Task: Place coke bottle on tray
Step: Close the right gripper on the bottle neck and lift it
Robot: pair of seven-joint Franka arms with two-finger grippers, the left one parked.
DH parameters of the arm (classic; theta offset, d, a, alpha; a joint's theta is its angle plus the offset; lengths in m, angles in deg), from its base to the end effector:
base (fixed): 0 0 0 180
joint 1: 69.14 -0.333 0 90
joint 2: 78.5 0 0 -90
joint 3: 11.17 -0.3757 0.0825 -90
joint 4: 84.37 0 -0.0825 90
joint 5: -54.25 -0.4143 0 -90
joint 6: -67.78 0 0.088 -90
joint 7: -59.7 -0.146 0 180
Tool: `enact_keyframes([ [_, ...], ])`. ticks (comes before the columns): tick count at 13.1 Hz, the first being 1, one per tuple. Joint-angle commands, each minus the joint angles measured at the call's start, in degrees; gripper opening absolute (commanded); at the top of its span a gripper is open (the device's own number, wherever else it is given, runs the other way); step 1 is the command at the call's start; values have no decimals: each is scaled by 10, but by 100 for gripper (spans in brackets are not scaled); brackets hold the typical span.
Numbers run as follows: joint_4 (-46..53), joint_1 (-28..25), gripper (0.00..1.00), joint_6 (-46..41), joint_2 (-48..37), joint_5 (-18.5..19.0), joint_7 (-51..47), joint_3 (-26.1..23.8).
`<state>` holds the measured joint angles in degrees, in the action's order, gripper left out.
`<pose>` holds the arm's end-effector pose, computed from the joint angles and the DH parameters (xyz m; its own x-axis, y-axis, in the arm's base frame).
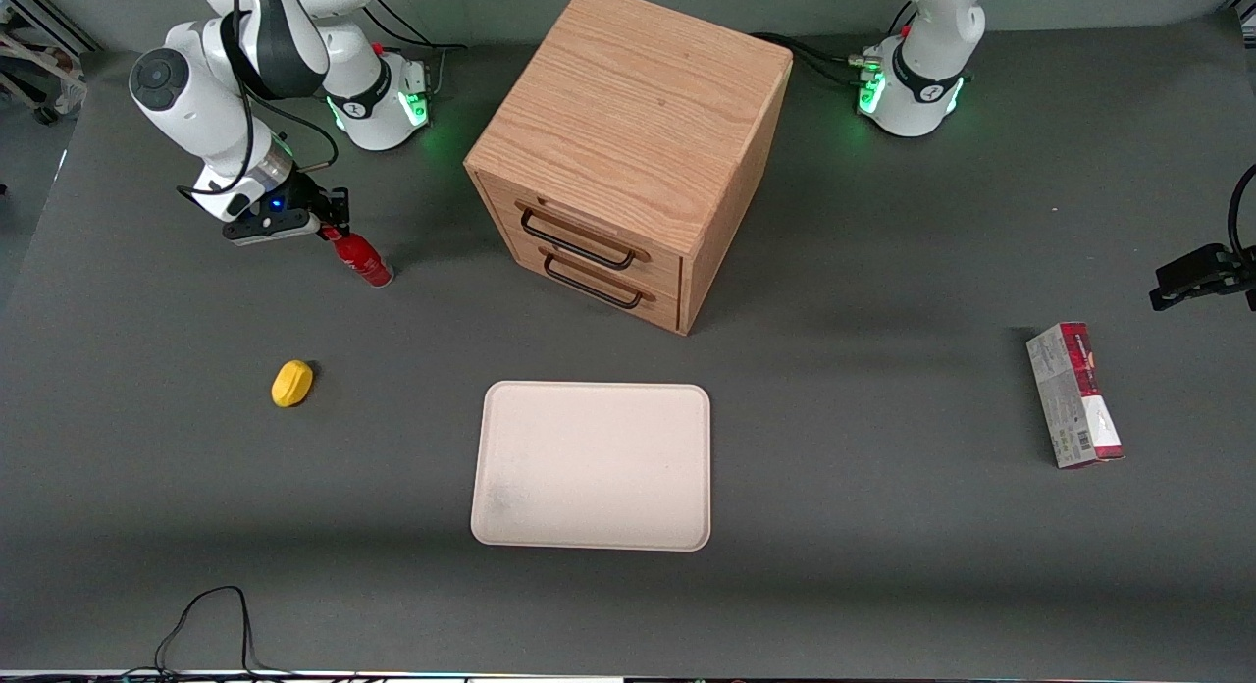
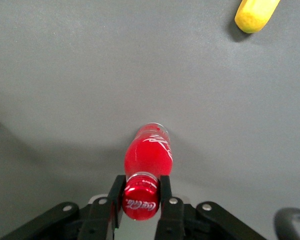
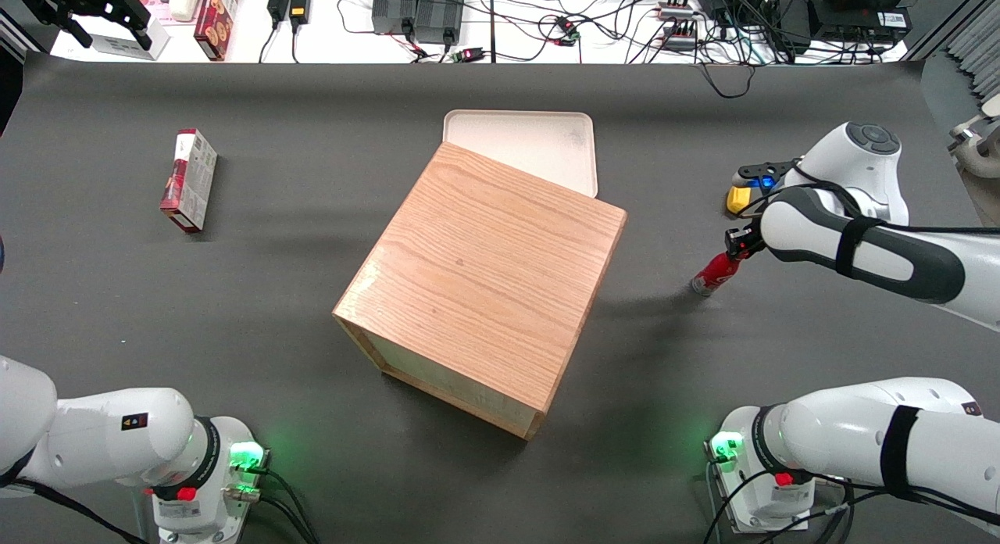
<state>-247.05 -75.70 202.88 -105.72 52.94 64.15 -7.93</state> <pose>0.3372 0.0229 0.3207 0.9921 0.1255 -0.0042 0.1252 -0.9912 -0.0423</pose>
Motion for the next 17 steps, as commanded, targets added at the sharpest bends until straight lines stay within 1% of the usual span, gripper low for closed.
enact_keyframes([
  [1,-33,-7,0,26,-17,2,-14,2],
  [3,-19,-7,0,15,-17,2,-15,2],
  [9,109,-4,0,-135,-11,2,-18,3],
  [13,286,-3,0,-273,72,2,-18,4],
  [14,341,-1,0,-307,100,2,-28,4],
  [17,543,0,0,-438,219,2,-34,8],
])
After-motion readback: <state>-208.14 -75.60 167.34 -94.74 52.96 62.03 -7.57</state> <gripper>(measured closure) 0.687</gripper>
